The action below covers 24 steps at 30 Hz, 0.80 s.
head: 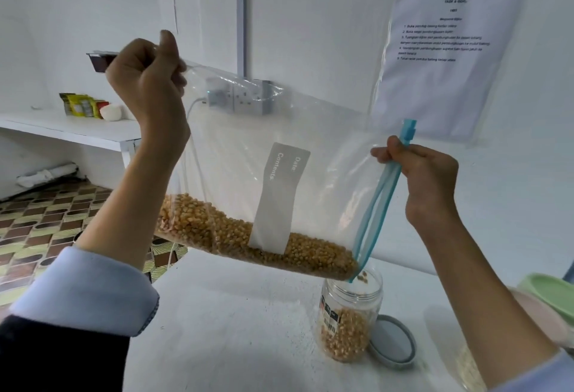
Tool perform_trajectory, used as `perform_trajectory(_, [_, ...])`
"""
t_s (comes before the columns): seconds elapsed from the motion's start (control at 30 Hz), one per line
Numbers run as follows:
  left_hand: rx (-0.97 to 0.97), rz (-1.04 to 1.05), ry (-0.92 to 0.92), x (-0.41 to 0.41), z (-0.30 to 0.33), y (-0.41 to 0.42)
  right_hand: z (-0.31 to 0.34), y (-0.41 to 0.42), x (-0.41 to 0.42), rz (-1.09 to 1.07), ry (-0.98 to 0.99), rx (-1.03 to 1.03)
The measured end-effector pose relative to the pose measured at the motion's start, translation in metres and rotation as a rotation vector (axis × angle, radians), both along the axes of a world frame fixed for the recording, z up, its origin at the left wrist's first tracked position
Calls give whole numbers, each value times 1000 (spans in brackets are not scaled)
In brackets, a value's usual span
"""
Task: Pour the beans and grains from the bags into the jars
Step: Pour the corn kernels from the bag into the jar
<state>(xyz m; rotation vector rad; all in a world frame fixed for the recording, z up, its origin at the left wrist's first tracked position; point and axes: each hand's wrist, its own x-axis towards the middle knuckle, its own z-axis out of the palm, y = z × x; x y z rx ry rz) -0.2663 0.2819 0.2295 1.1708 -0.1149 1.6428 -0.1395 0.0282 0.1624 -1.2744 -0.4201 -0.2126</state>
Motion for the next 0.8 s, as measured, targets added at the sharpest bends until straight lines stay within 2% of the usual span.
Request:
perform_trajectory(0.17, [-27, 7, -27, 0, -2, 0, 4, -2, 4, 12, 19, -1])
perform_trajectory(0.27, [-35, 15, -24, 0, -3, 0, 4, -1, 5, 52, -3, -74])
perform_trajectory(0.37, [-38, 24, -28, 1, -5, 2, 0, 0, 8, -12, 11, -13])
perform_trajectory(0.8, [-55, 21, -52, 6, -7, 4, 4, -1, 12, 17, 9, -82])
